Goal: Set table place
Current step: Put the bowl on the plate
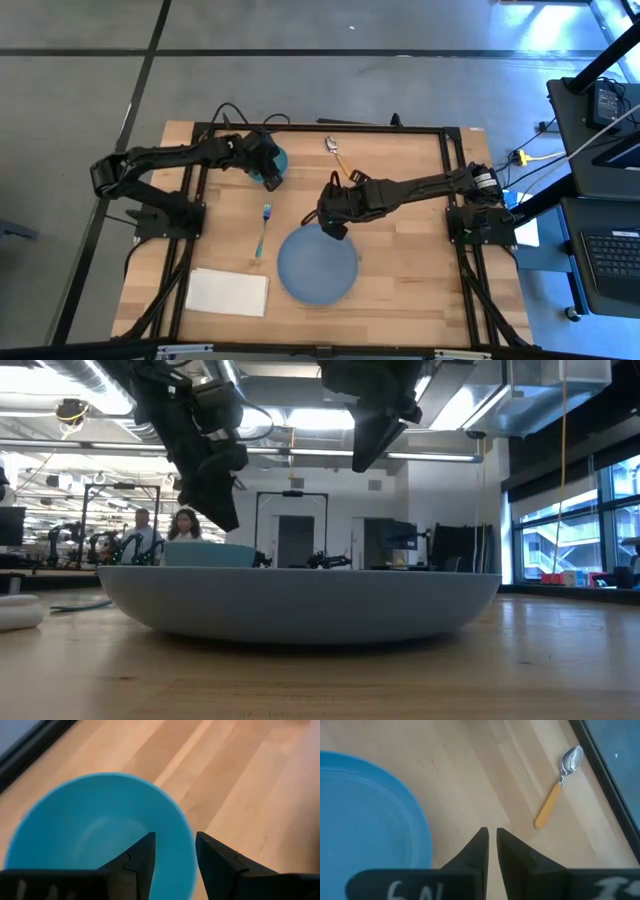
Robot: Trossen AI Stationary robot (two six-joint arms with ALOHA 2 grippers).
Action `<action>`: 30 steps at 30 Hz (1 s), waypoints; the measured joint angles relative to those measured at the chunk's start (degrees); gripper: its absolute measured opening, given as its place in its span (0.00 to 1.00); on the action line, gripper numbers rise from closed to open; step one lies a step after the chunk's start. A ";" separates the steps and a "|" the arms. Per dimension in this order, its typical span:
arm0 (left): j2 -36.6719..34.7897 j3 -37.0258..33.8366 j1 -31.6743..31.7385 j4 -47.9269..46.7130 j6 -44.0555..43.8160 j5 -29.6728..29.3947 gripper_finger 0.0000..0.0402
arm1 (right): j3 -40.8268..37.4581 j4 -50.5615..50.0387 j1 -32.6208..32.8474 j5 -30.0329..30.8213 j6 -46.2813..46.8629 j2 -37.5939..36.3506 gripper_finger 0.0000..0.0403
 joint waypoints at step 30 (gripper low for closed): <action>9.01 -0.11 -3.12 2.03 1.25 -4.94 0.34 | 0.00 -0.84 0.21 -0.11 0.86 0.01 0.10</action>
